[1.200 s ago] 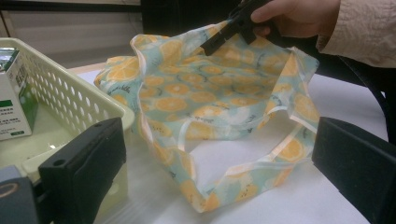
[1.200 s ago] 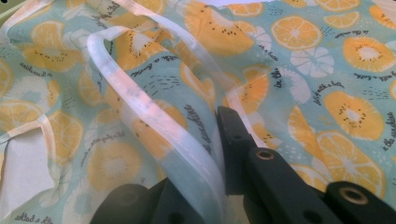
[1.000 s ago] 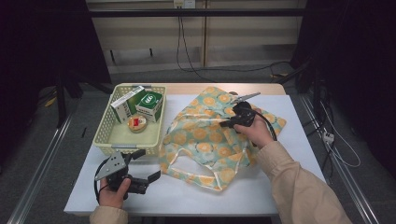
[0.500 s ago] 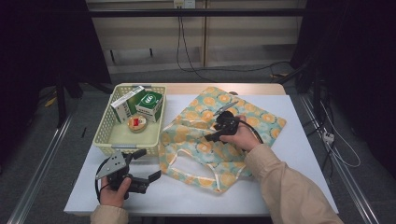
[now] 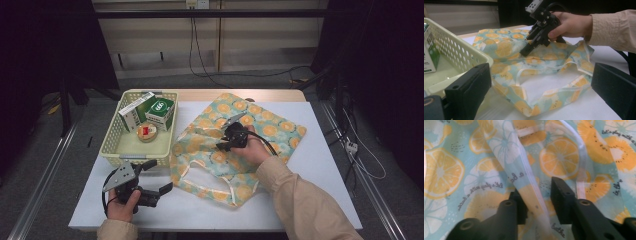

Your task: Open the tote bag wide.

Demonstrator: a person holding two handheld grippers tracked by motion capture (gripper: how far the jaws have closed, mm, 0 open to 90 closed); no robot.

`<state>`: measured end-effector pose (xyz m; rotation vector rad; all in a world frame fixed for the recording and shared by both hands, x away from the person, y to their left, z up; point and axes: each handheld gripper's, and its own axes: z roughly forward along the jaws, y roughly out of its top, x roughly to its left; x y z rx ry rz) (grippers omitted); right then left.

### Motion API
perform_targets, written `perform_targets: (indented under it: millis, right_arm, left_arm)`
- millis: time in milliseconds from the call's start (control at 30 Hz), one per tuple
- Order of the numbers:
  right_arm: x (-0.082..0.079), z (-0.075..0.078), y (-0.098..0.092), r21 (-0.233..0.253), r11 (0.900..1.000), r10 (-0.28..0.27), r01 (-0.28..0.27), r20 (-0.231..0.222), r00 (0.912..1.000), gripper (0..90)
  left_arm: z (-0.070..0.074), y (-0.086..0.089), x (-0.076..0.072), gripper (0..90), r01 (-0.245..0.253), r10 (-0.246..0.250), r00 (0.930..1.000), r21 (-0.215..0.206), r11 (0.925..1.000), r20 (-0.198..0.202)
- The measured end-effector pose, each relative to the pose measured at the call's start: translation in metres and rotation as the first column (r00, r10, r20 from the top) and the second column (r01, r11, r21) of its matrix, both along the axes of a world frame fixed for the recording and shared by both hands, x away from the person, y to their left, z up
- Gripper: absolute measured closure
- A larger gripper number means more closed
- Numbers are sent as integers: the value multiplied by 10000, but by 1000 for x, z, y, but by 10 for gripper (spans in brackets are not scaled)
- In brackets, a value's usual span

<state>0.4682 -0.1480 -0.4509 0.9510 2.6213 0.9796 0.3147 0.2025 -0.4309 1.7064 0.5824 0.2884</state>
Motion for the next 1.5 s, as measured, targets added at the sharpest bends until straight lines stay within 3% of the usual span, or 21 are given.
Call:
perform_targets:
  millis: [33,133,200,367,600,1033,1500]
  right_arm:
    - [0,1,-2,64,10000,-6,7,-175,9998,838]
    - [2,0,-5,395,9991,-104,123,-475,9988,900]
    - [2,2,-8,339,9993,-157,175,-521,9985,900]
    - [4,18,-22,1165,9912,-544,627,-729,9959,900]
    - [7,46,-42,1781,9790,-923,996,-485,9945,900]
    - [15,82,-44,1655,9815,-963,960,-65,9953,900]
    - [16,88,-48,1841,9775,-1025,1033,-137,9946,900]
  left_arm:
    - [0,0,0,26,6,-6,10000,17,10000,26]
    - [1,0,0,26,-5,5,10000,20,10000,43]
    - [1,1,0,26,-9,8,10000,35,10000,39]
    - [3,2,0,26,-93,93,10000,1,10000,35]
    - [10,4,0,26,-245,244,9997,-90,9997,-39]
    - [26,5,6,27,-215,215,9997,-8,9998,-92]
    - [46,10,25,26,-323,325,9986,50,9995,-407]
